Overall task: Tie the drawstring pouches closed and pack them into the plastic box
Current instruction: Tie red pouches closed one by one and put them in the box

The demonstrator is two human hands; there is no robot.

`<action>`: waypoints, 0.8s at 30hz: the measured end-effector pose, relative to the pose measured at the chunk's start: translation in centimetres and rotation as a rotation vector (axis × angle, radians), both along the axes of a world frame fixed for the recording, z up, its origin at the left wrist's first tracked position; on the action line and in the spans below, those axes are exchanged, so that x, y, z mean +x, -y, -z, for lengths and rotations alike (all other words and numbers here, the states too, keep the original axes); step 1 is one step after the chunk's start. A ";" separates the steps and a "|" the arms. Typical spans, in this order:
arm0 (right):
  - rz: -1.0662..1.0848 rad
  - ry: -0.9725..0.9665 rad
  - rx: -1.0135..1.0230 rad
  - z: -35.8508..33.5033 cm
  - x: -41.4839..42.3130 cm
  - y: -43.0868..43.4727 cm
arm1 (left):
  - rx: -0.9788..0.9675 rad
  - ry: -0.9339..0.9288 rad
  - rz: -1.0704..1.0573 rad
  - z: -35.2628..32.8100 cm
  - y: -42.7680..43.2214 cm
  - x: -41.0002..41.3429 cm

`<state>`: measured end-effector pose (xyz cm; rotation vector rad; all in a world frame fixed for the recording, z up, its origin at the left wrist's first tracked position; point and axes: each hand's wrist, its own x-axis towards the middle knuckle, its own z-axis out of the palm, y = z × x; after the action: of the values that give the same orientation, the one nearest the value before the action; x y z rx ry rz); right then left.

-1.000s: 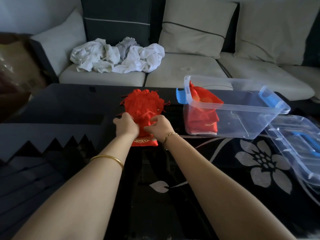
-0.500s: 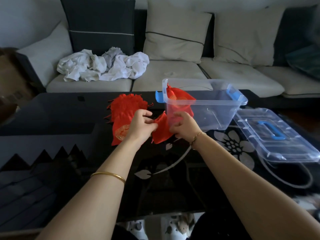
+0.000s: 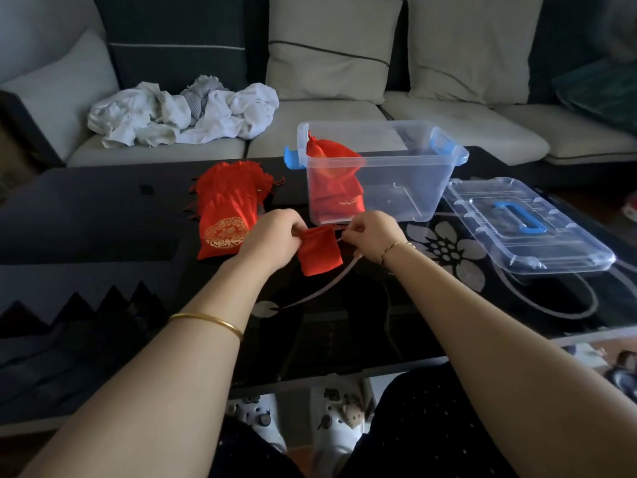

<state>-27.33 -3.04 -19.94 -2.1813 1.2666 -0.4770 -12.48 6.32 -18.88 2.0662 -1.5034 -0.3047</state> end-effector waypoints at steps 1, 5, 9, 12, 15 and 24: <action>0.004 0.000 -0.023 -0.1 -0.1 0.0 | 0.011 0.030 -0.027 -0.1 -0.3 0.1; 0.022 0.023 -0.010 -0.7 -0.8 0.1 | 0.044 0.106 -0.096 -0.7 -1.1 0.4; 0.081 0.082 0.070 -1.0 -1.6 0.5 | 0.060 0.119 -0.138 -0.9 -1.8 1.2; 0.133 0.140 0.135 -1.1 -2.1 0.9 | 0.074 0.084 -0.186 -0.7 -1.7 2.3; 0.158 0.105 0.054 -1.2 -2.4 1.1 | 0.123 0.073 -0.253 -0.5 -1.5 3.2; 0.267 0.066 -0.115 -1.6 -3.0 1.5 | 0.030 0.128 -0.413 -0.6 -1.5 4.0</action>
<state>-30.33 -4.54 -18.31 -2.0773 1.5353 -0.7388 -8.44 7.81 -18.31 2.3930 -1.1046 -0.0353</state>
